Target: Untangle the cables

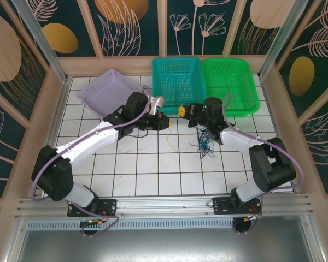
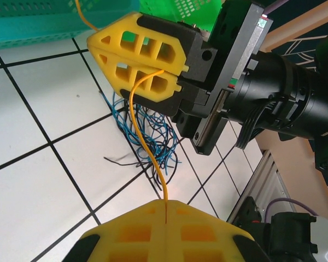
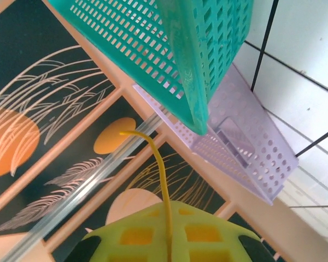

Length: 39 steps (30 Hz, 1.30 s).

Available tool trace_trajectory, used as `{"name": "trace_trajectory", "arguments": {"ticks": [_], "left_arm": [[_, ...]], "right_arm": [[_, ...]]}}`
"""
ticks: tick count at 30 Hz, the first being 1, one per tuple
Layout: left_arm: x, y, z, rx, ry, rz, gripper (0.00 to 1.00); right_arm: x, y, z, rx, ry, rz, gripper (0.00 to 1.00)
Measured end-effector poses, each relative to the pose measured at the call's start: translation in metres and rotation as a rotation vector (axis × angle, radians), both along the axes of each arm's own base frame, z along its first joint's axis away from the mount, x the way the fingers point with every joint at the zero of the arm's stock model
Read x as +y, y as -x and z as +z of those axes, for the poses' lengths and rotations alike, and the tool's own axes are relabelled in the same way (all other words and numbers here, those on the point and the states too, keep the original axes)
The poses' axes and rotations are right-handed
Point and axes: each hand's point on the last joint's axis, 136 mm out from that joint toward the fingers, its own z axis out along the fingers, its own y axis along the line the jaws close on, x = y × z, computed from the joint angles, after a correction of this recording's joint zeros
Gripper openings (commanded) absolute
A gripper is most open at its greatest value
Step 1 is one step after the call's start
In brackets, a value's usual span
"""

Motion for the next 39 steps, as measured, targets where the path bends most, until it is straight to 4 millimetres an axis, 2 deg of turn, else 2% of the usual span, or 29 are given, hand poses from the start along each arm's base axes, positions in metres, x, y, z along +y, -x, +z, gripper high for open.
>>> {"name": "trace_trajectory", "arguments": {"ticks": [4,7,16,23,33,34,37,39], "left_arm": [[0.001,0.002,-0.005,0.009,-0.007,-0.001,0.00],[0.000,0.002,-0.007,0.005,-0.008,-0.001,0.00],[-0.014,0.006,0.002,-0.043,0.018,-0.030,0.00],[-0.032,0.007,0.003,-0.071,0.029,-0.055,0.00],[-0.042,-0.001,0.012,-0.099,0.034,-0.039,0.00],[-0.042,-0.002,0.014,-0.104,0.034,-0.033,0.08],[-0.043,-0.004,0.022,-0.108,0.032,-0.016,0.49],[-0.042,-0.005,0.022,-0.103,0.017,0.000,0.61]], "right_arm": [[-0.016,-0.001,-0.008,0.003,0.066,-0.008,0.00],[-0.026,-0.004,-0.007,-0.013,0.126,0.011,0.00],[-0.025,-0.020,0.044,-0.206,0.306,0.111,0.00],[-0.031,-0.026,0.060,-0.279,0.422,0.132,0.00],[-0.038,-0.033,0.080,-0.377,0.546,0.159,0.00],[-0.039,-0.034,0.083,-0.389,0.555,0.161,0.00],[-0.043,-0.038,0.095,-0.430,0.582,0.148,0.00],[-0.048,-0.042,0.107,-0.461,0.598,0.129,0.00]]}}
